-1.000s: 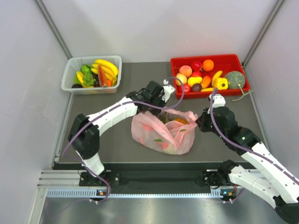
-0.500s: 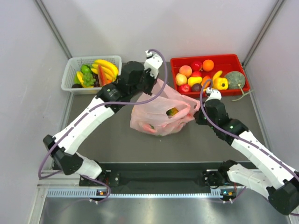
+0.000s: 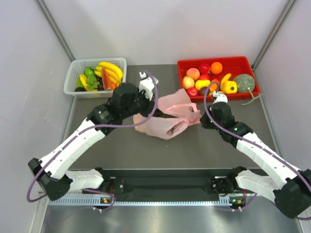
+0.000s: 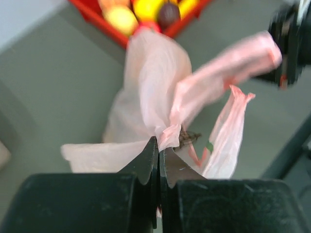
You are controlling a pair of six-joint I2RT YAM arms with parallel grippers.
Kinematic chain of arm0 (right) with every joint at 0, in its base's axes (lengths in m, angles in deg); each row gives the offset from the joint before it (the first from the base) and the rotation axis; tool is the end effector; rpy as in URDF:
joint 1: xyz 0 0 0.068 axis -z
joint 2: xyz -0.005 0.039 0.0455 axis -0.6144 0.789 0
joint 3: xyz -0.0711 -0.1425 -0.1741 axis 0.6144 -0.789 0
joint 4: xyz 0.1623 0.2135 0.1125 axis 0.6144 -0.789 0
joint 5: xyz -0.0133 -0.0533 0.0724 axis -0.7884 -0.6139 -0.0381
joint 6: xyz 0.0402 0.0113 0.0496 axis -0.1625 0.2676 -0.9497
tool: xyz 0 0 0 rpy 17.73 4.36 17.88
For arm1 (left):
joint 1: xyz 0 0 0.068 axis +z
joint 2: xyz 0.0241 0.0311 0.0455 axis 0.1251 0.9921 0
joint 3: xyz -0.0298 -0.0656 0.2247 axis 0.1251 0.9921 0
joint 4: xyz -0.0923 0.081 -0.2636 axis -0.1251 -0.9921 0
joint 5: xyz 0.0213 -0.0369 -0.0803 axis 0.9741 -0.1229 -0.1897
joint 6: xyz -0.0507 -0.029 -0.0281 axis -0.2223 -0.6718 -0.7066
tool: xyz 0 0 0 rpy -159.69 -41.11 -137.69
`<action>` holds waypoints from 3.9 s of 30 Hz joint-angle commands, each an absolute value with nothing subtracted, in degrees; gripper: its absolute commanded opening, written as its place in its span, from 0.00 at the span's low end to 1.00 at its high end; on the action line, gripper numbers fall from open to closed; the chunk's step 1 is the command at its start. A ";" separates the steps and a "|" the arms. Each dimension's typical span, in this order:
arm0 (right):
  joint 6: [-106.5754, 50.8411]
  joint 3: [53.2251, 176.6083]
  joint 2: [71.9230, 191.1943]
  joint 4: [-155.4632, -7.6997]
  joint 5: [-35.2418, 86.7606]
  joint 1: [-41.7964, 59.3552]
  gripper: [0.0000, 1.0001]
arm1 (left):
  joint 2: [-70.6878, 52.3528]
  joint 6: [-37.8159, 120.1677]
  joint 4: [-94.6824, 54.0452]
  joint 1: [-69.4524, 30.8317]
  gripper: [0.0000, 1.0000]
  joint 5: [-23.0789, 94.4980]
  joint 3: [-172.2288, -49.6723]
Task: Untie the knot of the plastic bag and take out the fruit
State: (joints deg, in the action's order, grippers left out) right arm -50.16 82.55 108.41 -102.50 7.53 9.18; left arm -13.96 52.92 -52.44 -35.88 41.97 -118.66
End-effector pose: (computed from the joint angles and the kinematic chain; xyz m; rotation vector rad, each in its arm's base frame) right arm 0.2521 0.1275 0.2198 0.1112 2.2106 0.3633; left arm 0.2358 -0.2228 0.3859 0.7476 1.8224 -0.5294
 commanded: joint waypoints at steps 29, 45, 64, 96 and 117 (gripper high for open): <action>-34.41 89.66 84.93 -118.61 37.80 7.85 0.67 | -19.38 26.83 -19.89 -36.75 0.11 32.55 -88.26; -44.08 85.34 108.65 -100.25 3.35 -19.22 0.00 | -14.96 25.69 -16.97 -40.10 0.16 35.09 -92.05; -43.37 83.93 120.97 -74.29 24.76 -32.76 0.00 | -20.50 24.90 -13.63 -39.92 0.01 47.40 -80.71; -48.84 80.34 102.96 -102.54 -6.37 -10.96 0.49 | -14.17 21.29 -5.37 -39.92 0.00 40.72 -77.45; -80.87 81.21 115.50 -96.99 -11.49 -22.12 0.75 | -18.21 22.70 -8.71 -39.92 0.00 46.08 -75.26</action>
